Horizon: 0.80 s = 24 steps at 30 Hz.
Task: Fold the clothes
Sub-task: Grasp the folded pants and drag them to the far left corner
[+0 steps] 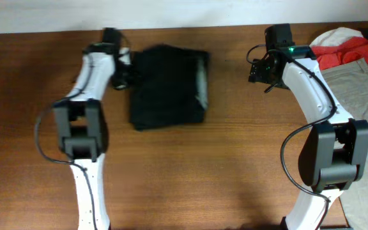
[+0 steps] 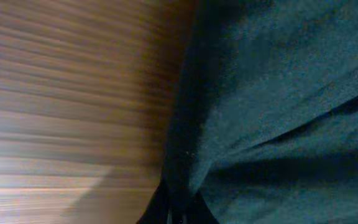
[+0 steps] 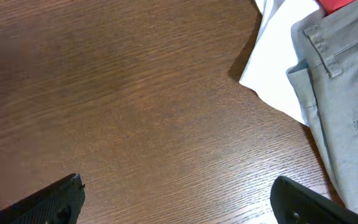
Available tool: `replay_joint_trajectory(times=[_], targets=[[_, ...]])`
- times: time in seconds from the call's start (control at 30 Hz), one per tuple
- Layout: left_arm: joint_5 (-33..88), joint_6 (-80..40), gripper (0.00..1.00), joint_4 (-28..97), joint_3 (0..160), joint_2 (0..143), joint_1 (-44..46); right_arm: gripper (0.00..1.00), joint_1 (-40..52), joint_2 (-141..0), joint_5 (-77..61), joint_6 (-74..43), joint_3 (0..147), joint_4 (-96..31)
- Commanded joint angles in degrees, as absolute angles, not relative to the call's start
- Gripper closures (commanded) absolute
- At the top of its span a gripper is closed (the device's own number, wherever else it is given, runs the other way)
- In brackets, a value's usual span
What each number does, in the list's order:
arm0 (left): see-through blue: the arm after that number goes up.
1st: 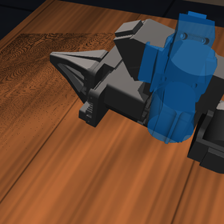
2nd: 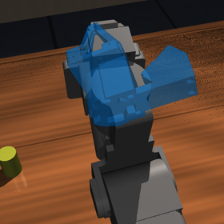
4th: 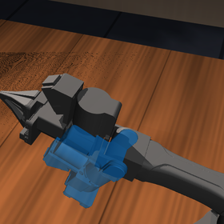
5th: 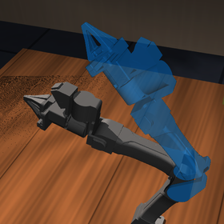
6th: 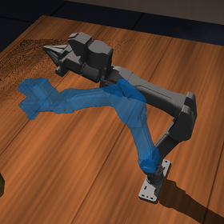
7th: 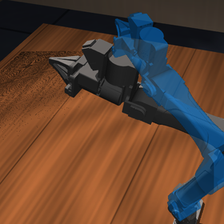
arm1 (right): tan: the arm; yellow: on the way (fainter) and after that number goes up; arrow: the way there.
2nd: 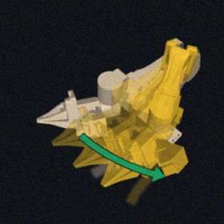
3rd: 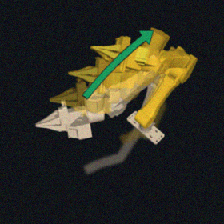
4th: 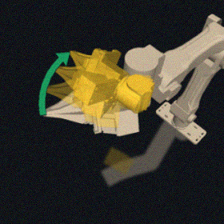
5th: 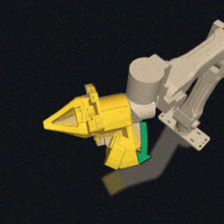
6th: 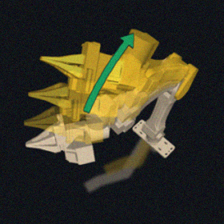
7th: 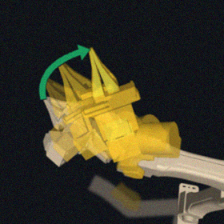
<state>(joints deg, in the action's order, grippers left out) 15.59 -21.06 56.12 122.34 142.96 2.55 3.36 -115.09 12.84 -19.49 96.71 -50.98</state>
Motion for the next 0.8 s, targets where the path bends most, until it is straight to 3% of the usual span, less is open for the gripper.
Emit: replay_joint_trajectory(times=[0.0, 0.1, 0.27, 0.37, 0.5, 0.63, 0.77], targets=[[4.95, -23.03, 0.99, 55.68, 122.08, 143.46, -10.79, 0.01, 3.25, -114.80, 13.78, -19.77, 97.51, -51.00], [4.75, -32.73, 1.00, 55.75, 122.08, 143.46, -26.83, 0.01, 3.25, -114.80, 13.78, -19.77, 97.51, -51.00], [13.21, -39.94, 1.00, 58.19, 122.06, 143.46, -39.90, 0.01, 3.25, -114.80, 13.78, -19.77, 97.51, -51.00], [16.38, -40.49, 0.96, 58.46, 122.06, 143.46, -38.06, 0.01, 3.25, -114.80, 13.78, -19.77, 97.51, -51.00], [17.58, -52.80, 0.91, 61.91, 122.02, 143.46, -28.14, 0.01, 3.25, -114.80, 13.78, -19.77, 97.51, -51.00], [14.98, -61.06, 0.88, 54.33, 121.99, 143.46, -20.25, 0.01, 3.25, -114.80, 13.78, -19.77, 97.51, -51.00], [3.36, -59.40, 0.87, 51.29, 121.99, 143.46, -19.03, 0.01, 3.25, -114.80, 13.78, -19.77, 97.51, -51.00]])
